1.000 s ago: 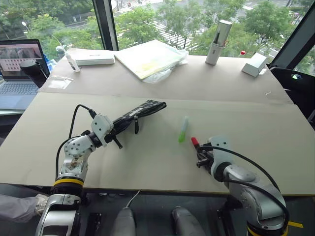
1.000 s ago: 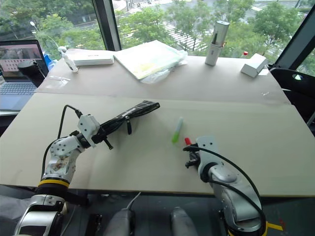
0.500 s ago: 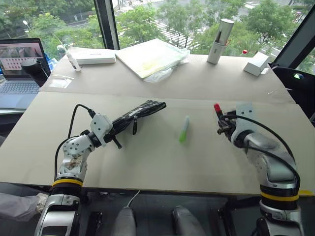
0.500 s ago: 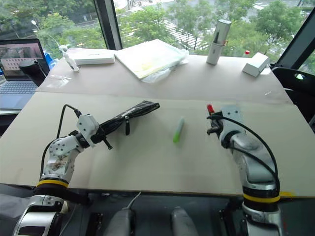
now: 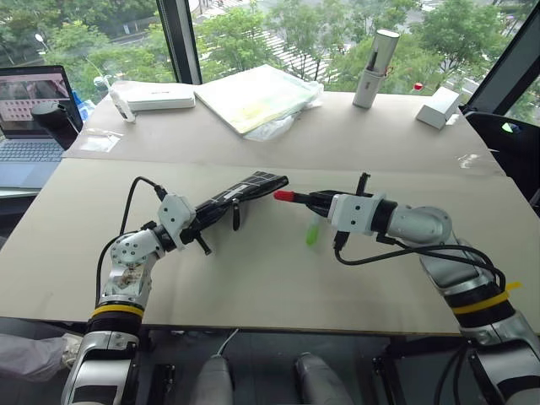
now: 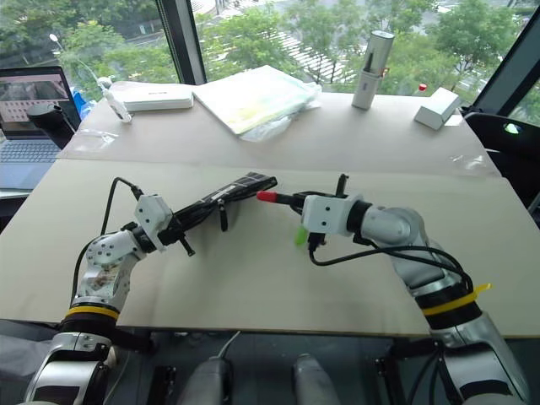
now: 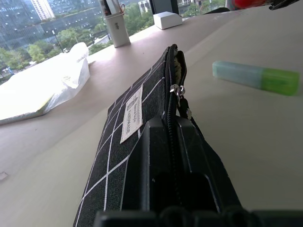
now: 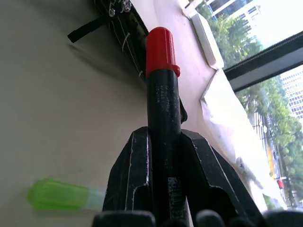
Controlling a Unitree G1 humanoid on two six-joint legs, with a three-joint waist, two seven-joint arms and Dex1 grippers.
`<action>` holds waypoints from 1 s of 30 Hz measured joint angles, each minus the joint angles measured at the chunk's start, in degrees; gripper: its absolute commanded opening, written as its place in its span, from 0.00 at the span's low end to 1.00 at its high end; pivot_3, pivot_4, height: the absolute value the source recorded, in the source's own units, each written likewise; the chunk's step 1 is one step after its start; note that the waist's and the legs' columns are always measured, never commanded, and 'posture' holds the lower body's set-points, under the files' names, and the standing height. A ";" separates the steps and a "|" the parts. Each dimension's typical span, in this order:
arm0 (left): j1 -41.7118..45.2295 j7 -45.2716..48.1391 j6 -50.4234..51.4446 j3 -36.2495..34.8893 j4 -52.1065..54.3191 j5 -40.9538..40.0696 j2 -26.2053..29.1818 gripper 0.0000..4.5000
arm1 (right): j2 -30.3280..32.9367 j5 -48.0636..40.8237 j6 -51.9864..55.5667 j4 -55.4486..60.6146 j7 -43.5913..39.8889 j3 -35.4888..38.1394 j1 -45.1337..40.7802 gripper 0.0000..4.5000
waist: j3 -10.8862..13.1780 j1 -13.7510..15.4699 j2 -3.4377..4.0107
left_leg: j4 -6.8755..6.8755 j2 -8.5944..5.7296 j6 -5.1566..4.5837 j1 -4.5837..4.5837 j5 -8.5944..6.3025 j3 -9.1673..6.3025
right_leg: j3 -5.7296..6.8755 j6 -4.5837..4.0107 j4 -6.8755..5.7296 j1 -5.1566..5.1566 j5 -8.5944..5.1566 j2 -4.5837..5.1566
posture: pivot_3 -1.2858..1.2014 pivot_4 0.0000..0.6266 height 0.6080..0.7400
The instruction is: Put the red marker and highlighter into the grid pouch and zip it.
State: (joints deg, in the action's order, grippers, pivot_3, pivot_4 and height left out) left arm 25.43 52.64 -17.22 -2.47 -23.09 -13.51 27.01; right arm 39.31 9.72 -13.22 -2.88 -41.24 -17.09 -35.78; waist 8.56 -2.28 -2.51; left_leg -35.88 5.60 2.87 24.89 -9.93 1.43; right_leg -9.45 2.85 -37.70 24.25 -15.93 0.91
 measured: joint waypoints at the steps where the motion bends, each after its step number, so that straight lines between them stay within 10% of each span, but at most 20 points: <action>1: 0.01 0.06 0.01 0.01 0.04 0.00 0.00 0.00 | -0.56 0.68 -1.04 -1.30 0.08 -0.23 -0.90 0.11 | 0.00 0.01 0.00 | 0.00 0.00 0.00 0.00 0.00 0.00 | 0.00 0.00 -0.01 -0.01 0.00 0.00 | 0.52 0.24 0.98; 30: -0.65 0.85 1.19 0.23 3.05 -0.02 -0.21 0.00 | -8.68 21.38 -16.69 -28.12 8.94 -6.83 -16.92 0.11 | 0.05 -0.22 0.09 | 0.00 0.00 0.01 -0.04 0.01 0.00 | 0.00 -0.03 -0.24 0.05 0.01 0.00 | 0.52 0.24 0.98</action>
State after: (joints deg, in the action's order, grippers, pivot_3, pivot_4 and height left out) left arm 24.79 53.49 -16.03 -2.25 -20.04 -13.53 26.81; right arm 30.64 31.10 -29.91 -31.00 -32.31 -23.92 -52.70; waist 8.61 -2.50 -2.42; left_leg -35.88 5.60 2.88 24.84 -9.92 1.43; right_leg -9.46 2.82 -37.94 24.29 -15.92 0.91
